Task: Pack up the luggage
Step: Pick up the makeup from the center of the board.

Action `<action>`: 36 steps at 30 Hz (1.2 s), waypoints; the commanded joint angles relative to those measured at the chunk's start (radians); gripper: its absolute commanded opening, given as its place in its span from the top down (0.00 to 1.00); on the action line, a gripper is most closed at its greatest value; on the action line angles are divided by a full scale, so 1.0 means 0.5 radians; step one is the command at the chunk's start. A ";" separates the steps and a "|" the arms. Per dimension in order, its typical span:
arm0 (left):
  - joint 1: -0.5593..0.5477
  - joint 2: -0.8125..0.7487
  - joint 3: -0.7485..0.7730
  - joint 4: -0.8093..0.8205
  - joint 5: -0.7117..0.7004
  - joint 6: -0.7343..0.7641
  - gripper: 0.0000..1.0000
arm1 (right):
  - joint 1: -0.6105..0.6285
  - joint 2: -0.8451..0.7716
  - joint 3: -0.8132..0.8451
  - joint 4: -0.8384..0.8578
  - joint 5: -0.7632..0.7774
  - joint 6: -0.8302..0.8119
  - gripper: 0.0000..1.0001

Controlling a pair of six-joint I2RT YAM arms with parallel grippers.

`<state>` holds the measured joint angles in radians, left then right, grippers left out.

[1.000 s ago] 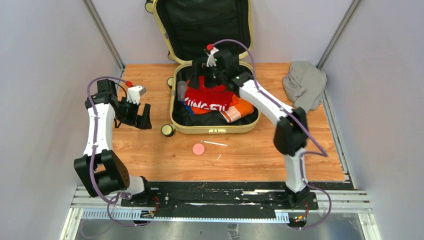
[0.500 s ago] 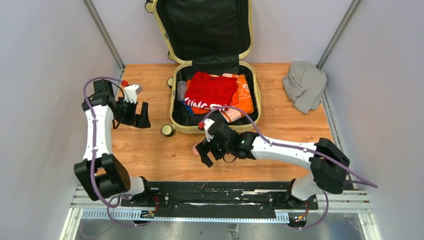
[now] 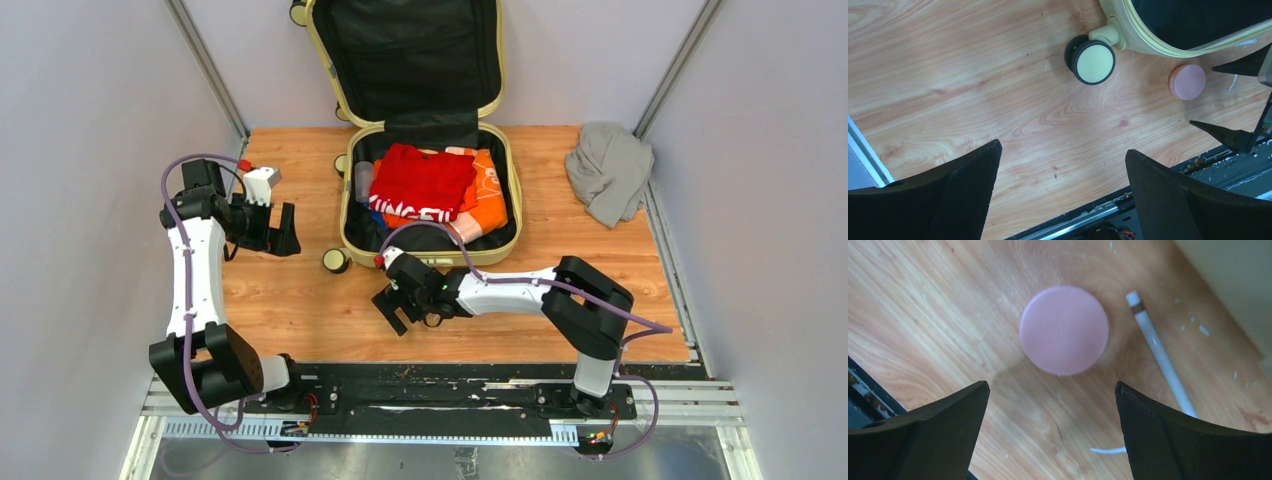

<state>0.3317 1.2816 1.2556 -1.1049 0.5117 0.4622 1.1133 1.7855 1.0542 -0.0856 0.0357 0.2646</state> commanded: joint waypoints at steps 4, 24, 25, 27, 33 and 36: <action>0.015 -0.009 0.038 -0.014 0.010 -0.025 0.00 | 0.026 0.155 0.179 0.077 0.153 -0.001 0.05; 0.015 0.005 0.023 -0.014 0.025 0.002 0.00 | 0.044 0.111 0.347 -0.146 0.239 -0.081 0.65; 0.013 0.002 0.023 -0.014 0.028 0.002 0.00 | 0.046 0.075 0.366 -0.171 0.246 -0.095 0.66; 0.015 0.000 0.020 -0.014 0.039 -0.003 0.00 | 0.047 0.023 0.413 -0.216 0.253 -0.128 0.63; 0.013 -0.005 0.008 -0.014 0.050 0.005 0.00 | 0.047 0.062 0.491 -0.304 0.272 -0.176 0.16; 0.014 -0.020 -0.003 -0.014 0.049 0.012 0.00 | 0.046 0.131 0.504 -0.277 0.274 -0.182 0.11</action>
<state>0.3317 1.2911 1.2556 -1.1046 0.5167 0.4599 1.1233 1.8198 1.2911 -0.1856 0.1459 0.1928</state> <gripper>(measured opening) 0.999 0.867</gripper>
